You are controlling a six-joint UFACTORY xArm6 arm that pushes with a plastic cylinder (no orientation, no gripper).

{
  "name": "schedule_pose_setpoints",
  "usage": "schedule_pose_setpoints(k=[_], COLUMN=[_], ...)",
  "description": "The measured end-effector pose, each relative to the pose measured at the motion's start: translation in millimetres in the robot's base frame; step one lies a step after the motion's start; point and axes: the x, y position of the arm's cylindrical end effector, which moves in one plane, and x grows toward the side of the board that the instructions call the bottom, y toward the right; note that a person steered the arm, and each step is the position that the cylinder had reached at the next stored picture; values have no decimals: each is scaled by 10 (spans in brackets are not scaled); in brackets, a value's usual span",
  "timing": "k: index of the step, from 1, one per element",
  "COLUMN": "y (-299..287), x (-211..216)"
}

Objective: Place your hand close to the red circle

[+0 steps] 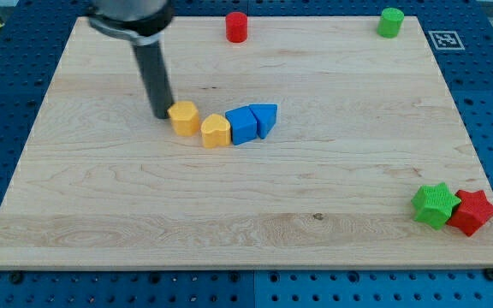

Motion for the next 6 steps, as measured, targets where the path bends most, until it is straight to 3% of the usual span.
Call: schedule_pose_setpoints(k=[2, 4, 6], y=[408, 494, 492], x=[-92, -1221, -1621])
